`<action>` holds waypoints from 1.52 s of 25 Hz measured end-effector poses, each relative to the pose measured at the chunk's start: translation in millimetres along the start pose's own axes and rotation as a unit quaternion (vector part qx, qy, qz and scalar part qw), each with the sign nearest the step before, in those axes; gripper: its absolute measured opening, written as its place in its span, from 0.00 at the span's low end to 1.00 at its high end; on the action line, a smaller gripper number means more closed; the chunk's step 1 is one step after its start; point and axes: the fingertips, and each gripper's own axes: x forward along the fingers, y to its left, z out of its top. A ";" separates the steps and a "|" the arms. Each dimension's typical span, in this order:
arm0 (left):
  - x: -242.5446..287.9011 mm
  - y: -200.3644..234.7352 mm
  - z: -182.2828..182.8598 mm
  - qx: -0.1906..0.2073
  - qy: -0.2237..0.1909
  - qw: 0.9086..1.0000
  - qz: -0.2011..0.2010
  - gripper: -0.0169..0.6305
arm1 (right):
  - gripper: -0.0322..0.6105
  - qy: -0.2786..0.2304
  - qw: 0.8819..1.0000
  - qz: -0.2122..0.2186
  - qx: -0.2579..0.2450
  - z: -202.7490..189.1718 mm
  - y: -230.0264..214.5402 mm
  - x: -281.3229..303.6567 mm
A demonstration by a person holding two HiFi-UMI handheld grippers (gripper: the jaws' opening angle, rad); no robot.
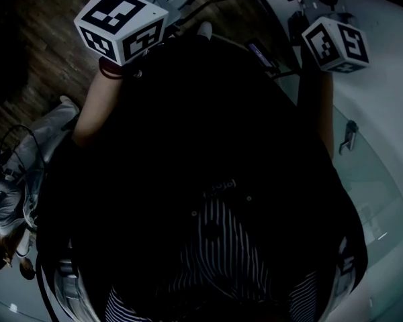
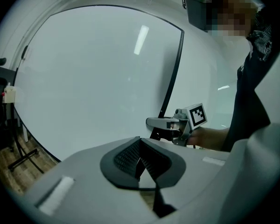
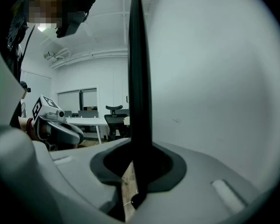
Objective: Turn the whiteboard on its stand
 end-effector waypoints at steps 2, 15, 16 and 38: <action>-0.2 0.0 -2.9 -0.002 0.004 1.000 0.000 0.03 | 0.18 0.000 1.000 0.015 -0.004 -0.1 7.8 1.9; -3.6 -1.2 -2.7 -0.007 0.001 1.000 -0.002 0.03 | 0.13 0.011 0.998 0.064 -0.002 0.3 49.4 11.3; -3.5 -2.7 -3.2 -0.006 0.001 1.000 -0.002 0.03 | 0.13 0.011 0.998 0.065 -0.001 -0.4 49.6 9.3; 11.2 -10.3 -3.2 0.001 0.005 1.000 -0.020 0.03 | 0.14 0.014 0.995 0.092 0.019 -5.5 34.8 -28.6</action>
